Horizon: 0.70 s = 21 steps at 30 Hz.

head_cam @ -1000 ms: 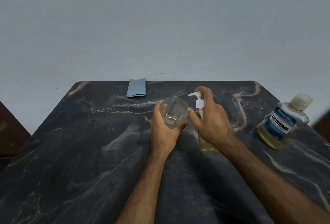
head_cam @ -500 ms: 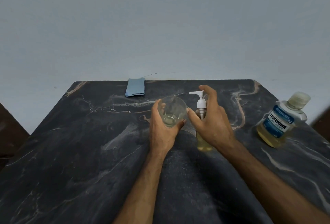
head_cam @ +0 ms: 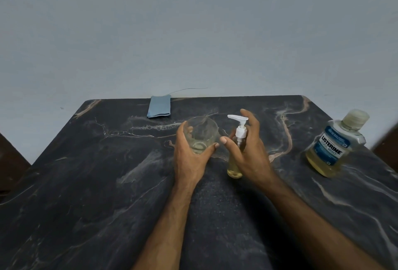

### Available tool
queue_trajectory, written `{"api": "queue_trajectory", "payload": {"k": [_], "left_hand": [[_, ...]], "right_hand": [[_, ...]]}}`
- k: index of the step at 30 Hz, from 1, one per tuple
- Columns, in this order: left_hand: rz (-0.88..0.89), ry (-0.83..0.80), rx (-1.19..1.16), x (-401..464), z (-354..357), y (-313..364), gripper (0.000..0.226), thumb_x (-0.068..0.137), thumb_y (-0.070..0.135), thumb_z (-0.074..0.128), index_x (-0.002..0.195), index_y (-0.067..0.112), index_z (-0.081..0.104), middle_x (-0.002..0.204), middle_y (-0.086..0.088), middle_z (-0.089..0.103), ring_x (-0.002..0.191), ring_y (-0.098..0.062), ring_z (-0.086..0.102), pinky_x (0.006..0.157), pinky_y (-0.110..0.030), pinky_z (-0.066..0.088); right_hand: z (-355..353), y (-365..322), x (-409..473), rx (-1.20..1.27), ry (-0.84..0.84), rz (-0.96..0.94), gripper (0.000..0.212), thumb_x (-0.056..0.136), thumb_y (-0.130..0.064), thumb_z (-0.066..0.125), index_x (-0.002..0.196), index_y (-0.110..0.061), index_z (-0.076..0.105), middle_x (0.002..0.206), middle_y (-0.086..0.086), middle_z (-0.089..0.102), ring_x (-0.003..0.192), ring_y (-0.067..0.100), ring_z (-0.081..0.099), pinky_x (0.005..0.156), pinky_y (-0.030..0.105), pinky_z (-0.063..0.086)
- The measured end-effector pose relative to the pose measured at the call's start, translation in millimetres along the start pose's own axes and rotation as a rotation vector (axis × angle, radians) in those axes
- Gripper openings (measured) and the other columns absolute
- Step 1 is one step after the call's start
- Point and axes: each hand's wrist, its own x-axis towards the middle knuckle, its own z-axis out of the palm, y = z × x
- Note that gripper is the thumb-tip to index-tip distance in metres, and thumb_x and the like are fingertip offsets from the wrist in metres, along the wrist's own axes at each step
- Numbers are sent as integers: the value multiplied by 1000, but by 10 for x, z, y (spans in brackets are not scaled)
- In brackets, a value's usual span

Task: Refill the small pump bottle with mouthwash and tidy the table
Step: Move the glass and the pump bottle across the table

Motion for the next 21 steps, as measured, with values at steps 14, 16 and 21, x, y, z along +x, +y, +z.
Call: {"api": "queue_trajectory", "payload": {"k": [14,16,21], "left_hand": [[-16,-4,42,11,-2,-1,101,60,47,86,143,31,30,138,4,52,123,-13,52,98,-31,46],[-11,-1,46,15,-6,-1,100,61,46,87,143,29,31,137,4,53,122,-14,53,98,-32,47],[-18,-1,52,14,-7,14,100,61,44,87,143,29,31,137,5,53,121,-12,52,91,-22,43]], "right_hand": [[-150,89,-176,-52,-91,-42,37,100,-46,48,130,-55,29,104,-21,57,98,5,60,79,11,46],[-188,88,-193,-55,-125,-11,32,101,-42,46,128,-51,33,100,-14,59,92,12,61,78,23,51],[-269,44,-233,-56,-140,25,24,99,-40,43,121,-47,39,98,-9,60,92,15,60,80,37,51]]}}
